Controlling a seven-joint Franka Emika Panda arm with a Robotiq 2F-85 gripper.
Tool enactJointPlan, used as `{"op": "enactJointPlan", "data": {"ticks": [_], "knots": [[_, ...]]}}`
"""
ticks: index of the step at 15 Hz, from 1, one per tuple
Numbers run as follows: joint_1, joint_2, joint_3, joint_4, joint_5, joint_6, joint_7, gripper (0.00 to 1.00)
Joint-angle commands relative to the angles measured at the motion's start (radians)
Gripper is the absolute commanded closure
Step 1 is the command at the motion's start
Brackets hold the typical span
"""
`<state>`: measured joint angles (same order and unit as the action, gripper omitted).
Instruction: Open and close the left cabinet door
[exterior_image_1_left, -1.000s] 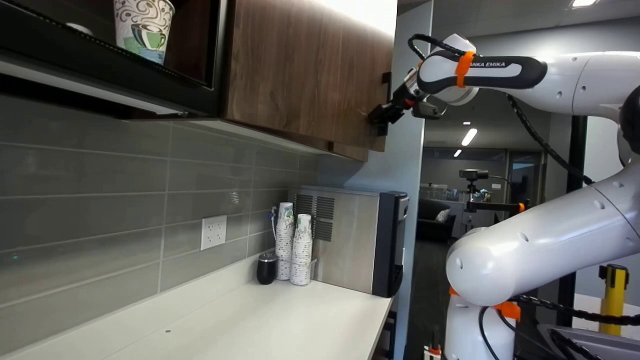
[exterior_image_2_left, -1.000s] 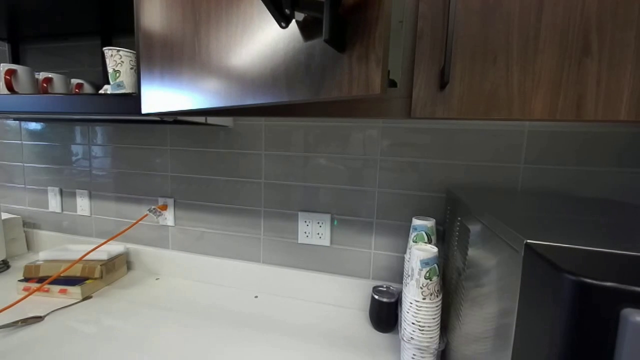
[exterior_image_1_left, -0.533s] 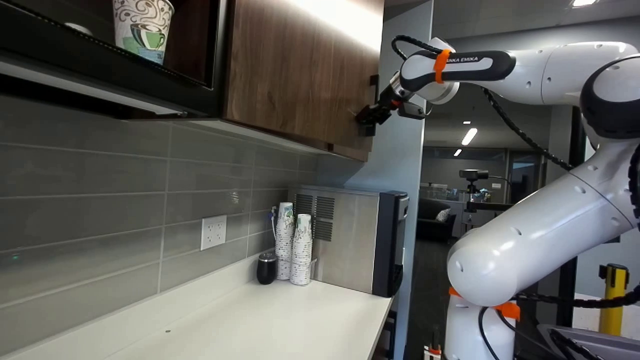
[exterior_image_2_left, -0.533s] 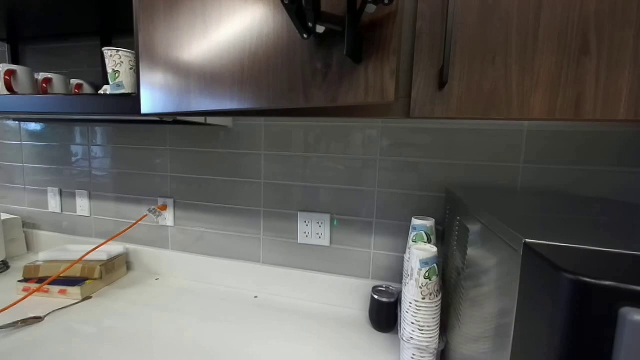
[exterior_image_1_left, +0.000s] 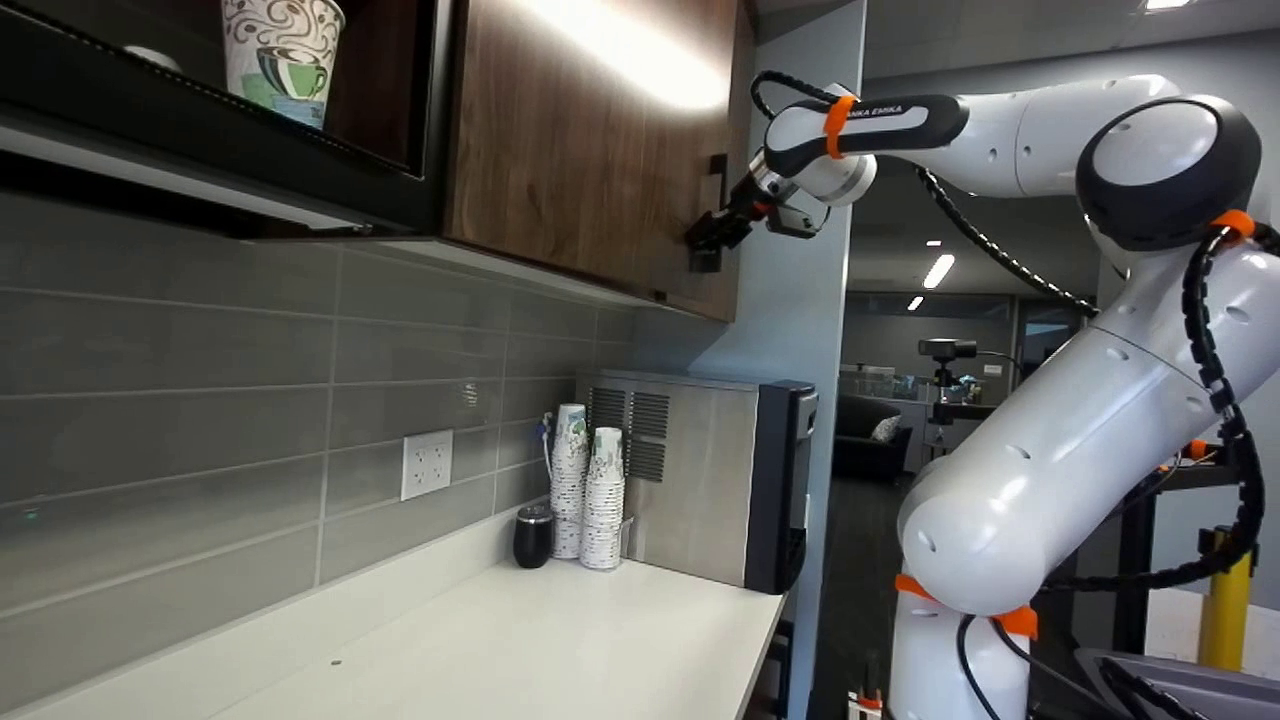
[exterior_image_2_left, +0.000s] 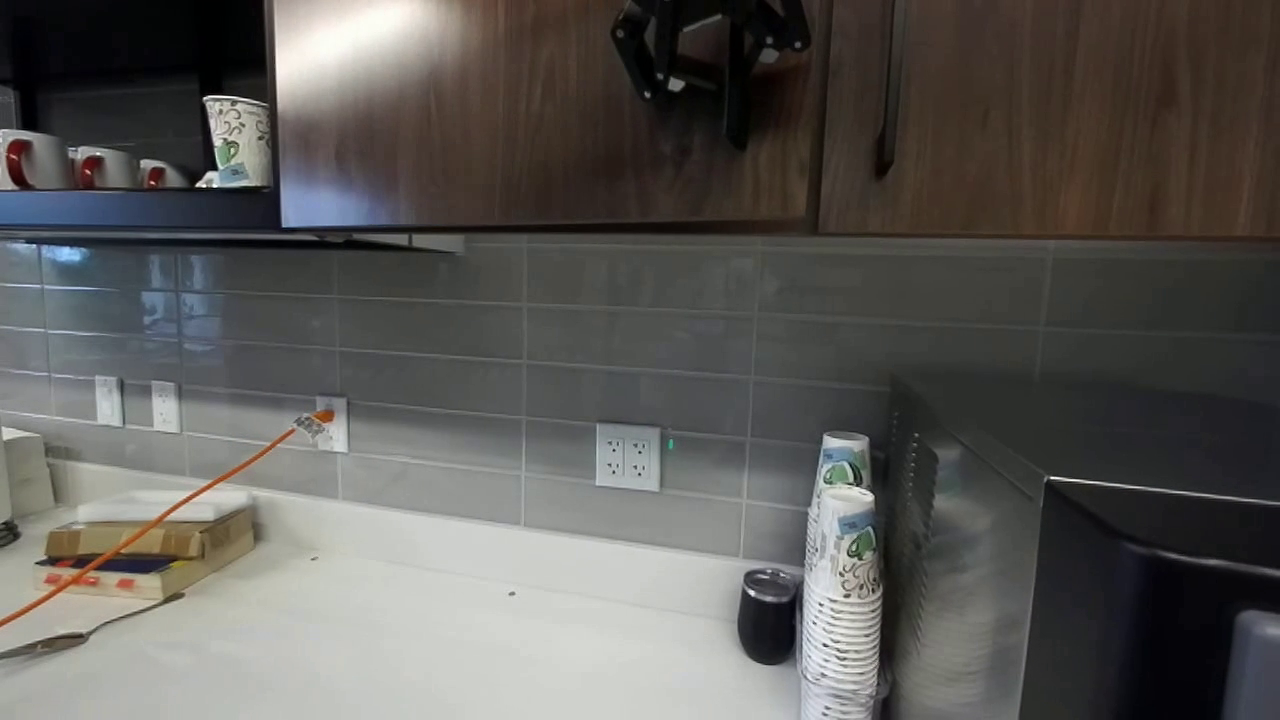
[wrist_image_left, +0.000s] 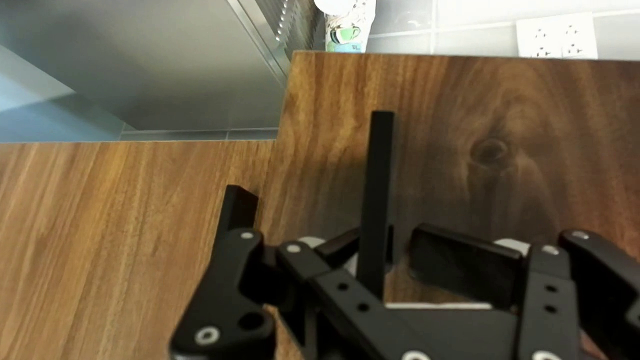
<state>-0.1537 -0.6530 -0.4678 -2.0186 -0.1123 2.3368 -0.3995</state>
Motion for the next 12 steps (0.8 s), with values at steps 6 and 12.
{"op": "enactJointPlan", "data": {"ticks": [6, 12], "knots": [[0.093, 0.183, -0.006, 0.243, 0.17, -0.016, -0.081, 0.97], [0.09, 0.269, -0.015, 0.316, 0.256, -0.041, -0.169, 0.95]]}}
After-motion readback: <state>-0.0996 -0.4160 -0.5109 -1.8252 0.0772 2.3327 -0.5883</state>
